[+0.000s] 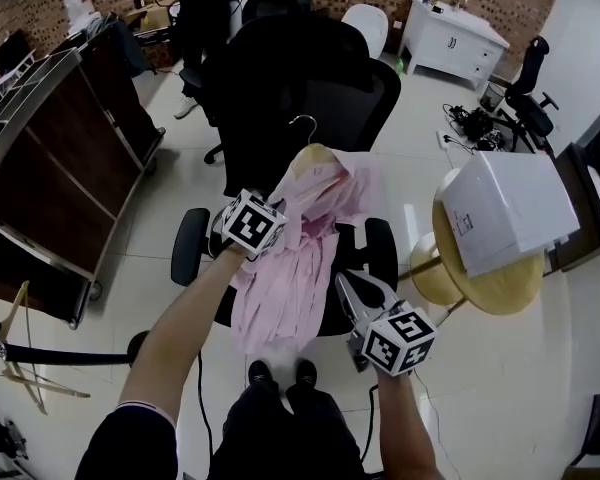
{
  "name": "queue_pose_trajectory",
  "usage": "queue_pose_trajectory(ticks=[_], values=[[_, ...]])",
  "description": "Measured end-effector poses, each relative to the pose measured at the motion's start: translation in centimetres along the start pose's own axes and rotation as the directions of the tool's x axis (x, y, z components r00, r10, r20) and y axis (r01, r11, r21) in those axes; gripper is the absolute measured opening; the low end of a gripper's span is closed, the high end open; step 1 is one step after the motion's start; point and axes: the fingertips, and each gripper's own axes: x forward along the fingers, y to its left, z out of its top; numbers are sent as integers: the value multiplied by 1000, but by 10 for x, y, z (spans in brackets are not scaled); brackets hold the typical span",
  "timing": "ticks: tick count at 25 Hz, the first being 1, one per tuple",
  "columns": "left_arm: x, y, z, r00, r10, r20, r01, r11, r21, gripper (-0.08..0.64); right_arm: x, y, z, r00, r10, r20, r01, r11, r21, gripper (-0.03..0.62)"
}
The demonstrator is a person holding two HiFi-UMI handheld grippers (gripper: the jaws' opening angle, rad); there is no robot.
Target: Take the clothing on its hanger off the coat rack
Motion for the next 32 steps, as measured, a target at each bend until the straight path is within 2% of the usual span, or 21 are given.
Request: queue_pose_trajectory(ticks=[5,13,21,24,25,26,27,28,32], values=[[30,-13,-38,1000,-18,-23,17,999,-42,31,-7,-16,-15,999,-21,-24,21,1000,4,2],[76,-38,-102,998,-17,-56,8,988,-156,34,-6,-39,-49,997,-28,-77,30,999,26,2],[122,-58,-151,991,-72,-115,47,978,-204,40,-1,-54,-76,990,-35,-139,37,999,9,2],[135,-56,-168,987,-68,-147,32,973,-230,45,0,-61,-80,989,-41,-145,42,999,2,2],[137,-54,-173,985,-67,-162,25,969,-246,58,0,-63,-81,988,-43,-148,43,999,-3,2],[139,-53,-175,983,-65,-169,19,965,-261,95,-1,-65,-81,987,-44,-152,44,999,-9,2],[140,-50,-176,984,-56,-171,8,963,-268,163,-2,-67,-82,986,-47,-157,45,999,-15,2],[139,-47,-176,985,-39,-167,-7,964,-267,184,-3,-70,-82,986,-50,-161,48,999,-18,2],[118,-43,-157,993,-14,-117,-19,963,-269,183,-5,-73,-76,985,-59,-159,58,998,-15,2]])
